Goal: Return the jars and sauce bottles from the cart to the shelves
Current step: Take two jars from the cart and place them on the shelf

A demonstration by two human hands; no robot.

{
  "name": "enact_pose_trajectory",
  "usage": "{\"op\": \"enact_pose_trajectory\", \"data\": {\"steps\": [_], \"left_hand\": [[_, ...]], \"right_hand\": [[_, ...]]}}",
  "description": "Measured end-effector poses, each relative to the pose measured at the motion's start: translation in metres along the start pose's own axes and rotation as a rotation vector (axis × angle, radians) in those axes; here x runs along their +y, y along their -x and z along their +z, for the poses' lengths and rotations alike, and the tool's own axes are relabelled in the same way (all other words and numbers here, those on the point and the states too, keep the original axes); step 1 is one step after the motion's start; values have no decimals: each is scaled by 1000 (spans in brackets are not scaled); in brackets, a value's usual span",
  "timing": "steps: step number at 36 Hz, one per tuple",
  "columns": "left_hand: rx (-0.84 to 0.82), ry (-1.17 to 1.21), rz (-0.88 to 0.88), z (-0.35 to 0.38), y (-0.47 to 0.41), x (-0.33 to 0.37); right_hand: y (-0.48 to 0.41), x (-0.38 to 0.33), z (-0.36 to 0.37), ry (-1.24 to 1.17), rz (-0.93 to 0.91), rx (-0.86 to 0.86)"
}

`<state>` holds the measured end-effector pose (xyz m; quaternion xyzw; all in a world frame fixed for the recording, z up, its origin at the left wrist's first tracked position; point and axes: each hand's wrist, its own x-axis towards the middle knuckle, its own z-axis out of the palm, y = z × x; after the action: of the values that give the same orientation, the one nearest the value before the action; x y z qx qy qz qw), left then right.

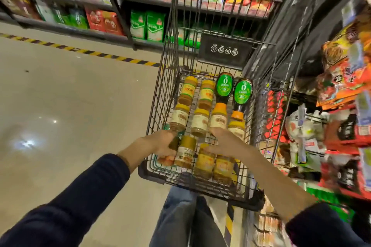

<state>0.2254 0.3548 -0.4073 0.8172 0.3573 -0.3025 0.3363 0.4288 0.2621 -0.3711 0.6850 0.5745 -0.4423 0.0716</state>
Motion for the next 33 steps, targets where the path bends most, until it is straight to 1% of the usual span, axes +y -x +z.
{"op": "enact_pose_trajectory", "data": {"steps": [4, 6, 7, 8, 9, 10, 11, 13, 14, 15, 17, 19, 21, 23, 26, 30, 33], "left_hand": [[-78, 74, -58, 21, -21, -8], [-94, 211, -172, 28, -31, -9], [-103, 225, -131, 30, -36, -7], [-143, 324, -84, 29, -41, 2], [-104, 449, -88, 34, -43, 7], [-67, 612, -135, 45, -51, 3], [-59, 630, -170, 51, -55, -6], [-8, 308, -257, 70, -68, -30], [-38, 321, -313, 79, -75, -35], [-29, 275, -339, 84, -80, -39], [-8, 279, -344, 89, -83, -40], [17, 330, -373, 93, -88, -39], [14, 369, -400, 98, -95, -40], [43, 366, -466, 100, -100, -40], [42, 268, -526, 99, -106, -37], [11, 223, -571, 101, -112, -37], [28, 366, -585, 107, -116, -39]], "right_hand": [[-22, 6, 23, -90, 5, -47], [-31, 8, 31, -164, 15, -64], [-36, 10, 35, -206, 24, -76], [-41, 12, 40, -243, 36, -86], [-46, 14, 45, -269, 53, -98], [-52, 16, 51, -262, 75, -109], [-58, 19, 58, -253, 94, -111], [-67, 24, 71, -255, 104, -106], [-70, 26, 75, -274, 99, -93], [-73, 27, 79, -298, 99, -94], [-78, 28, 82, -334, 86, -144], [-82, 29, 86, -386, 72, -182], [-86, 31, 91, -406, 72, -167], [-87, 35, 97, -386, 67, -126], [-89, 40, 103, -384, 73, -120], [-98, 40, 114, -562, 159, -146], [-109, 33, 123, -671, 214, -128]]}}
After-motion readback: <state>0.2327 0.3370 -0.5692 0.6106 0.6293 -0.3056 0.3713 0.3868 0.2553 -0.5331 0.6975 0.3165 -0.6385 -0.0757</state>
